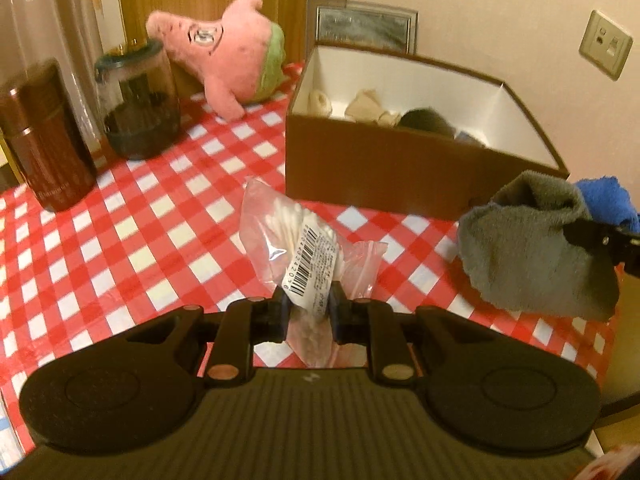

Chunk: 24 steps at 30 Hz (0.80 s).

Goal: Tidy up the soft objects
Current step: 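Carry the swab bag and fleece cloths over the brown box with both grippers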

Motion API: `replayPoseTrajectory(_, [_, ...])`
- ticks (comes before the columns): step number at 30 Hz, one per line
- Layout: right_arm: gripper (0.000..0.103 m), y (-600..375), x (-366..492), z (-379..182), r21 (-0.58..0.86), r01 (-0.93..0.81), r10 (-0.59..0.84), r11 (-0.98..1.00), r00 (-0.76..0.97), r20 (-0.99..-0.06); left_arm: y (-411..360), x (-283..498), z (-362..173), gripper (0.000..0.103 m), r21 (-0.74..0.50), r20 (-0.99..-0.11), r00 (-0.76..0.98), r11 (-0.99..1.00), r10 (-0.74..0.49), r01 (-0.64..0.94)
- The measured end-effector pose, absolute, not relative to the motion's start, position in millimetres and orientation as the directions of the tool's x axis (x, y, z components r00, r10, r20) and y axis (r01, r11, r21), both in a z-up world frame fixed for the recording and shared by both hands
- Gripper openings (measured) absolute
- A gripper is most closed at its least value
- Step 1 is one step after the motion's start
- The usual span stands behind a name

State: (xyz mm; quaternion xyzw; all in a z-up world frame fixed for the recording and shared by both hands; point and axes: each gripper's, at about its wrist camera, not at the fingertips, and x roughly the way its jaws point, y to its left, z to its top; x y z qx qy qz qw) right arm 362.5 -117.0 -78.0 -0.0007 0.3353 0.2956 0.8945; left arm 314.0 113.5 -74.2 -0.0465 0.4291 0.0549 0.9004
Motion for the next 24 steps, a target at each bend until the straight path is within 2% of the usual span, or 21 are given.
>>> replayPoseTrajectory(13, [0.019,-132,359,-36,0.196,-0.592,0.597,0.781,0.617,-0.513,92,330,-24,0.017,-0.017,-0.711,0.701,0.995,0.058,-0.100])
replayPoseTrajectory(24, [0.019,-144,393,4,0.170,-0.607,0.616,0.776,0.674,-0.407,71,373,3,0.017,-0.008,-0.662,0.749,0.998,0.037,-0.056])
